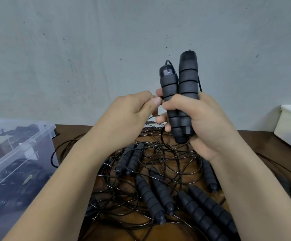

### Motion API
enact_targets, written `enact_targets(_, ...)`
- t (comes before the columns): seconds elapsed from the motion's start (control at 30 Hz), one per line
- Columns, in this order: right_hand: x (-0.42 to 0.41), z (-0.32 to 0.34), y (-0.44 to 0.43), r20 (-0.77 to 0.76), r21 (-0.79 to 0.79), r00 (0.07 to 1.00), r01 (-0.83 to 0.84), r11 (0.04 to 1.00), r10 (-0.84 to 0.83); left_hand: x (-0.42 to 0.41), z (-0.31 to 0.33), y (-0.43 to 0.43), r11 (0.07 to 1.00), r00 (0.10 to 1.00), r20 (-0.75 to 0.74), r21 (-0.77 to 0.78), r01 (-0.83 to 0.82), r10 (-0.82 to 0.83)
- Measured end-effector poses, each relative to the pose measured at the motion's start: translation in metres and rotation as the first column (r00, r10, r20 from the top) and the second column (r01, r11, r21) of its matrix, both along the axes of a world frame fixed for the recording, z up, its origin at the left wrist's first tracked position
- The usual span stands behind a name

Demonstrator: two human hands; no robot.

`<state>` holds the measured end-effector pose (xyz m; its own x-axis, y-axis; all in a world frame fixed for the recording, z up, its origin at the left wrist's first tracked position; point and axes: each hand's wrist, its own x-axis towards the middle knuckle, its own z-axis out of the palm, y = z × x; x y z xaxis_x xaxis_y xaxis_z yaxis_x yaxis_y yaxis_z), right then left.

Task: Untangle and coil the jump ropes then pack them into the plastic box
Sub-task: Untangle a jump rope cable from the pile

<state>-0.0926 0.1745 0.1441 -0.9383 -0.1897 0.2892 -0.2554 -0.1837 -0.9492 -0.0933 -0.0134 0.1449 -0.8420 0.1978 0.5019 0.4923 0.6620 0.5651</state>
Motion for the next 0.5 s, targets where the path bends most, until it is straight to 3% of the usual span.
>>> enact_targets(0.37,-0.015,0.018,0.047,0.010,-0.201,0.979,0.203,0.958,-0.205,0.001,0.011,-0.026,0.999,0.999,0.003,0.022,-0.042,0.042)
enact_targets(0.5,-0.011,0.014,0.032,0.043,-0.214,0.993,0.116,0.970,-0.109,0.002,0.010,-0.018,0.998,0.998,-0.039,0.034,-0.044,0.045)
